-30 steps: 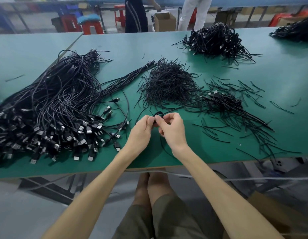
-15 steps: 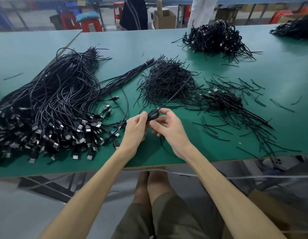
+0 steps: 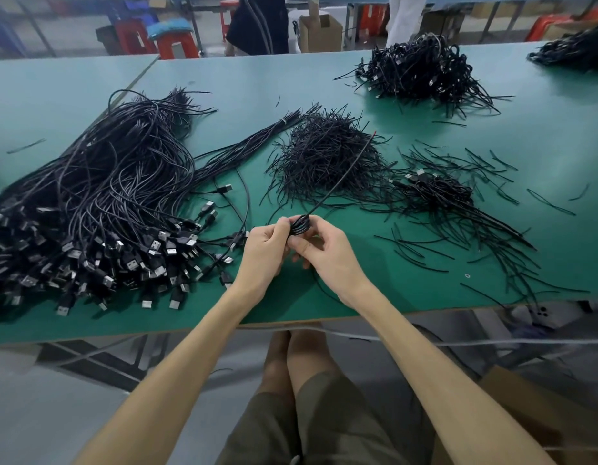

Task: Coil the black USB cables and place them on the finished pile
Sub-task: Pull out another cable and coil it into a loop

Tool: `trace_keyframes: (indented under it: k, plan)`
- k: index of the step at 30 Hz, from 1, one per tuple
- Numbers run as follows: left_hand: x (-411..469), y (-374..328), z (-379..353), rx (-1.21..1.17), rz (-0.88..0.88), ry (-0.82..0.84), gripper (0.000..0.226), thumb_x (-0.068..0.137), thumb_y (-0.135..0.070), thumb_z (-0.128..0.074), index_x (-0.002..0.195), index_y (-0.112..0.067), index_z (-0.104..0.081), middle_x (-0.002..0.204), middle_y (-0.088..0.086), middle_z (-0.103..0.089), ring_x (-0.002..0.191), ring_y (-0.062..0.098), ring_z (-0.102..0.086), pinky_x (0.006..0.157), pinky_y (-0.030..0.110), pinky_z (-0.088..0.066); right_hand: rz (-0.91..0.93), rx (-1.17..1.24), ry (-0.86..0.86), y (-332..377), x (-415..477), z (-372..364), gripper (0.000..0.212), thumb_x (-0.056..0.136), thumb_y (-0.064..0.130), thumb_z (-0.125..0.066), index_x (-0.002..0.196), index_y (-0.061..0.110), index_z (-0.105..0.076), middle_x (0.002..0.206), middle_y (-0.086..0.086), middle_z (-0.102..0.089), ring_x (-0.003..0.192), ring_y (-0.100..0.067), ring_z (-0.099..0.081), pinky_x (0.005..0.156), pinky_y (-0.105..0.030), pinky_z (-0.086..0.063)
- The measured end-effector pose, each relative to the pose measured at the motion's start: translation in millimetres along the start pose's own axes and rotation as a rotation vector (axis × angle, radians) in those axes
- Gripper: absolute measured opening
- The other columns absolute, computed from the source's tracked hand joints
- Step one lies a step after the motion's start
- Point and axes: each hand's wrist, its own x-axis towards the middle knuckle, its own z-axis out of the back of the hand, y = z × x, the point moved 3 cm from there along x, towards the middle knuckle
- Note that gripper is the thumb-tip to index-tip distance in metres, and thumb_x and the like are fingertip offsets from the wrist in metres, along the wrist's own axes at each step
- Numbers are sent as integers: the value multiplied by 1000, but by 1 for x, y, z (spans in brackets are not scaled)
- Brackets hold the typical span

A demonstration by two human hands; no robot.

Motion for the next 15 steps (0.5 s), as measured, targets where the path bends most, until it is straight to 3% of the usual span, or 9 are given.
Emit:
trace_keyframes:
  k: [2,6,9,11,15]
  plan:
    - [1,1,2,8,28,-25,63,107,-29,-41,45,-28,-54,42,-12,-38,36,7,-26,41,19,-21,1,-24,-33,0,0,-2,14,96,17,-69,109,19,-65,95,0,-67,77,-15,-66,60,-29,-53]
    - [2,4,1,2,51,-45,54,106,-28,-41,53,-21,-37,45,-9,-32,38,9,-22,41,20,-20,42,-128,-91,4,-1,-3,11,97,19,-67,96,28,-60,104,-3,-64,82,-18,-64,61,-22,-51]
    - [1,3,1,4,42,-32,60,107,-27,-41,47,-26,-39,43,-9,-33,37,9,-23,40,19,-20,35,-161,-113,5,-4,-3,20,97,15,-66,85,25,-54,84,3,-71,62,-5,-61,59,-17,-46]
    - [1,2,1,7,35,-22,63,106,-27,-41,43,-28,-38,44,-8,-32,38,9,-22,40,19,-20,27,-173,-132,4,-6,-3,22,96,12,-67,81,18,-52,69,1,-68,53,-7,-55,54,-20,-44]
    - [0,2,2,6,18,-25,61,106,-28,-42,45,-28,-35,45,-7,-30,40,10,-21,40,19,-20,40,-215,-128,6,-8,-4,17,96,9,-65,85,7,-52,64,2,-61,54,-6,-49,55,-17,-39]
